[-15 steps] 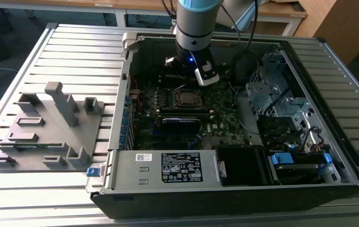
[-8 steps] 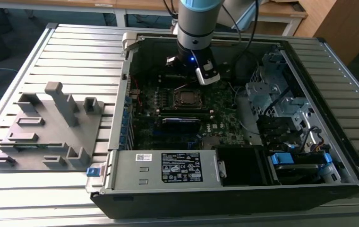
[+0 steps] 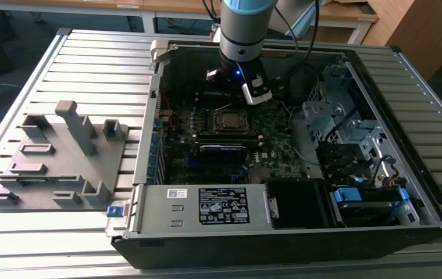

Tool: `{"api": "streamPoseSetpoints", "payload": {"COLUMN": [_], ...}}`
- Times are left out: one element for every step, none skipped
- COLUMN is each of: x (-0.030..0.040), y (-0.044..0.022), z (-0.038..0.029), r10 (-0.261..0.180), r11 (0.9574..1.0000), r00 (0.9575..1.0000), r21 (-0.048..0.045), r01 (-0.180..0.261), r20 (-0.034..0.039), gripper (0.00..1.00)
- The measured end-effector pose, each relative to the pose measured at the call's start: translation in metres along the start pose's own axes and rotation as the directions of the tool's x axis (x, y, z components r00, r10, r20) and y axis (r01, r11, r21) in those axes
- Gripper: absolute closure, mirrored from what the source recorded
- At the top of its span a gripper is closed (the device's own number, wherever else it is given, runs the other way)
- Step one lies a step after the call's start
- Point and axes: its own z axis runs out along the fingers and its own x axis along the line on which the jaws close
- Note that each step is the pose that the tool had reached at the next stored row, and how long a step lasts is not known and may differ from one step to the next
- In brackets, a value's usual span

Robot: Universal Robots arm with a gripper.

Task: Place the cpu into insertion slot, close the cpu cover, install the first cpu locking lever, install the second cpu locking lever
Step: 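Install the first cpu locking lever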

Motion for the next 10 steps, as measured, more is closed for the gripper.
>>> {"api": "streamPoseSetpoints", "payload": {"x": [0.0,-0.0001,-0.0001,-0.0001,0.0,0.0,0.0,0.0,0.0,0.0001], "y": [0.0,0.0,0.0,-0.0002,-0.0003,-0.0004,-0.0005,-0.0006,-0.0006,-0.0006], "z": [0.0,0.0003,0.0006,0.0009,0.0012,0.0015,0.0018,0.0022,0.0027,0.0032], "r10": [0.0,0.002,0.005,0.008,0.012,0.017,0.022,0.027,0.033,0.04], "r11": [1.0,1.0,1.0,1.0,0.9999,0.9998,0.9997,0.9996,0.9994,0.9992], "r00": [1.0,1.0,1.0,1.0,0.9999,0.9998,0.9997,0.9996,0.9994,0.9991], "r21": [0.0,0.0004,0.001,0.0019,0.003,0.0041,0.0053,0.0063,0.0072,0.0083], "r01": [0.0,-0.002,-0.005,-0.008,-0.012,-0.017,-0.022,-0.027,-0.033,-0.04], "r20": [0.0,0.0006,0.0016,0.0028,0.0041,0.006,0.0081,0.0105,0.0131,0.0156], "gripper": [0.9,0.9,0.9,0.9,0.9,0.9,0.9,0.9,0.9,0.9]}}
